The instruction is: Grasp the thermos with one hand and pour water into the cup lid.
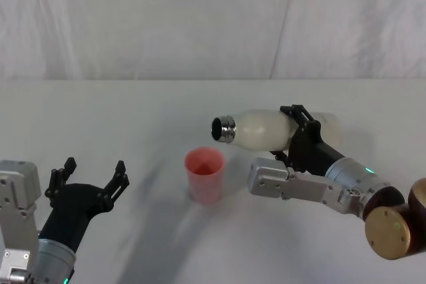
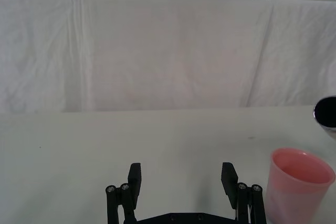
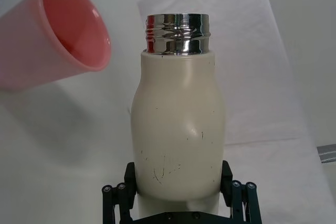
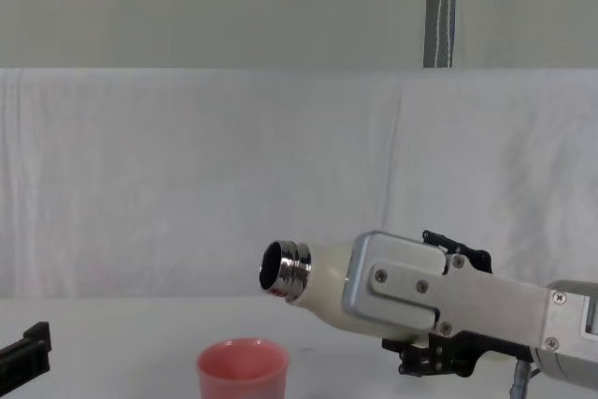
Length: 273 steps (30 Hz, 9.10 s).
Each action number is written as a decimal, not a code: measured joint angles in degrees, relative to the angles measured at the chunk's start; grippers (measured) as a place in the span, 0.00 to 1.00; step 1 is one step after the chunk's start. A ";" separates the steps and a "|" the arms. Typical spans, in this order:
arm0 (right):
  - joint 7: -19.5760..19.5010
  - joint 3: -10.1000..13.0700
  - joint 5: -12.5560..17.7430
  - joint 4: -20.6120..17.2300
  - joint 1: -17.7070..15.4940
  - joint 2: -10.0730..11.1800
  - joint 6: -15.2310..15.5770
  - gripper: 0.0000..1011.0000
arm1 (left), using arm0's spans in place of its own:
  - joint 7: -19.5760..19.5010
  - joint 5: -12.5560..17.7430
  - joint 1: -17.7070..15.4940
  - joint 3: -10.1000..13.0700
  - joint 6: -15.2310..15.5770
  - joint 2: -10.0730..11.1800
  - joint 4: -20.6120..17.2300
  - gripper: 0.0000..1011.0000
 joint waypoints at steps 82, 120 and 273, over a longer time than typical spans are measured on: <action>0.46 -3.65 -10.81 -1.25 2.94 1.68 2.09 0.94 | 0.00 0.00 0.00 0.00 0.00 0.00 0.00 0.99; 0.82 -3.89 -11.25 -1.96 3.23 2.16 2.14 0.94 | 0.00 0.00 0.00 0.00 0.00 0.00 0.00 0.99; 1.12 25.45 53.04 1.91 -15.10 -10.31 -14.73 0.94 | 0.00 0.00 0.00 0.00 0.00 0.00 0.00 0.99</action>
